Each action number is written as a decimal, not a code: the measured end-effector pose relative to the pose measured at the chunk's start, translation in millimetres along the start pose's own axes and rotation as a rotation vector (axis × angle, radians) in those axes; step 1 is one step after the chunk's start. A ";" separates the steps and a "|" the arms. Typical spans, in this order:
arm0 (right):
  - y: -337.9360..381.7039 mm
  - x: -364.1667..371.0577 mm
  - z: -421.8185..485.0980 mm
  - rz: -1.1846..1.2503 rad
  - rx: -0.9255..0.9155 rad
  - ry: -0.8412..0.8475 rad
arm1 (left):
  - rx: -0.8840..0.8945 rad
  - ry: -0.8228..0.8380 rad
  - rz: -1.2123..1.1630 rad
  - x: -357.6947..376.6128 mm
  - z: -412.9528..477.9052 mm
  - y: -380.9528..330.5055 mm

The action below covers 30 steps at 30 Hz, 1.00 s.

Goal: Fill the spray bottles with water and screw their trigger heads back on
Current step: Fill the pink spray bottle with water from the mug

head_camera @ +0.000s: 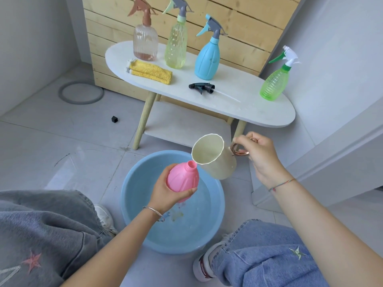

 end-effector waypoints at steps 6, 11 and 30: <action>-17.8 -14.2 6.8 0.332 0.104 -0.070 | 0.013 -0.016 -0.038 -10.6 11.2 -32.4; -13.0 -23.4 13.5 0.531 0.101 -0.100 | 0.032 -0.026 -0.056 -17.7 26.2 -70.2; 28.2 -124.5 105.7 0.743 0.059 -0.352 | 0.153 -0.033 -0.092 12.0 147.2 -214.3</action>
Point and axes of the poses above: each hand's wrist, its own z-axis towards the middle knuckle, its own x-axis out of the palm, y = z × x, the point moved 9 cm from there along z, towards the middle knuckle, and after that the axes turned 6 degrees about y, right-handed, at the moved point
